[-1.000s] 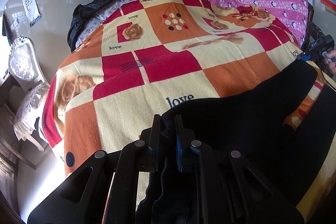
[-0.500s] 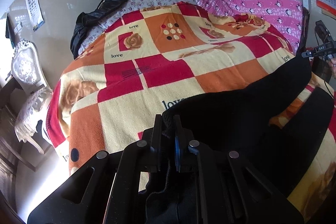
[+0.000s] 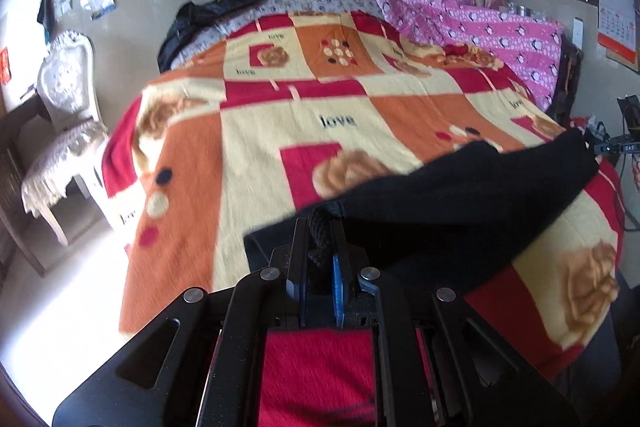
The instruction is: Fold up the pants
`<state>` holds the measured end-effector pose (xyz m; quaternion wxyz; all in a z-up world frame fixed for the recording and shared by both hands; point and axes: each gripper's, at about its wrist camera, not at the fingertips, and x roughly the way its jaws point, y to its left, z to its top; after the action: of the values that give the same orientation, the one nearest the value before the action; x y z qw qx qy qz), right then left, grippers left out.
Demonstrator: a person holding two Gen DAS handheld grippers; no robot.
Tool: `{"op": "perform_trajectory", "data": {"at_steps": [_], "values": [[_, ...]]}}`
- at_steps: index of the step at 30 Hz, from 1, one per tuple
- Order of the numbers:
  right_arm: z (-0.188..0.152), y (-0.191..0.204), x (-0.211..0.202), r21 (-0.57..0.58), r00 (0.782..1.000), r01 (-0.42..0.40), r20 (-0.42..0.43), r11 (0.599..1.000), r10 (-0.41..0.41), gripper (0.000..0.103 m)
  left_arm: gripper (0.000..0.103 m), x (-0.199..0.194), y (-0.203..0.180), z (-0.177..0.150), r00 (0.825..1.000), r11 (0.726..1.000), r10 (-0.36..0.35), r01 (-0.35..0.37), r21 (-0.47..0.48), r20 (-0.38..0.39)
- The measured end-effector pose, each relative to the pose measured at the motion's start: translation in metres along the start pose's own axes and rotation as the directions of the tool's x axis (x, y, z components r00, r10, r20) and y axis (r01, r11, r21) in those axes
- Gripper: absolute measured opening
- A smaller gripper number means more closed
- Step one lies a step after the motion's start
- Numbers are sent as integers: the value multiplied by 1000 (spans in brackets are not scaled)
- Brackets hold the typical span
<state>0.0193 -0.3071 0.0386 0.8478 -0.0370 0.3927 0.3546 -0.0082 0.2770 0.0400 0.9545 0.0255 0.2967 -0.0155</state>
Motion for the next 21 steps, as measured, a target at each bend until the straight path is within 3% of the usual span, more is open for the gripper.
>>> {"op": "perform_trajectory", "data": {"at_steps": [3, 6, 10, 14, 15, 18, 21], "values": [[-11, 1, 5, -10, 1000, 12, -16, 1000, -12, 2, 11, 4, 4, -17, 999, 998, -20, 18, -60, -43], [-11, 0, 4, -7, 1000, 20, -7, 1000, -20, 2, 15, -6, 12, -27, 999, 990, -24, 20, -138, -28], [-12, 4, 0, -33, 999, 40, -16, 999, -40, 2, 15, -21, 27, -36, 1000, 978, 20, -24, -206, -22], [-19, 3, -4, -36, 997, 72, -27, 997, -73, 2, 14, -42, 46, -31, 996, 934, 89, -76, -349, 23], [-22, 3, -5, -42, 995, 91, -39, 995, -93, 2, 15, -48, 45, -24, 995, 916, 86, -57, -397, 55], [-31, -6, -10, -5, 990, 132, -41, 991, -133, 2, 18, -53, 17, 3, 991, 904, 17, 40, -425, 131], [-37, -14, -20, 38, 985, 172, -41, 984, -170, 2, 25, -30, -27, 22, 989, 901, -73, 119, -416, 126]]}}
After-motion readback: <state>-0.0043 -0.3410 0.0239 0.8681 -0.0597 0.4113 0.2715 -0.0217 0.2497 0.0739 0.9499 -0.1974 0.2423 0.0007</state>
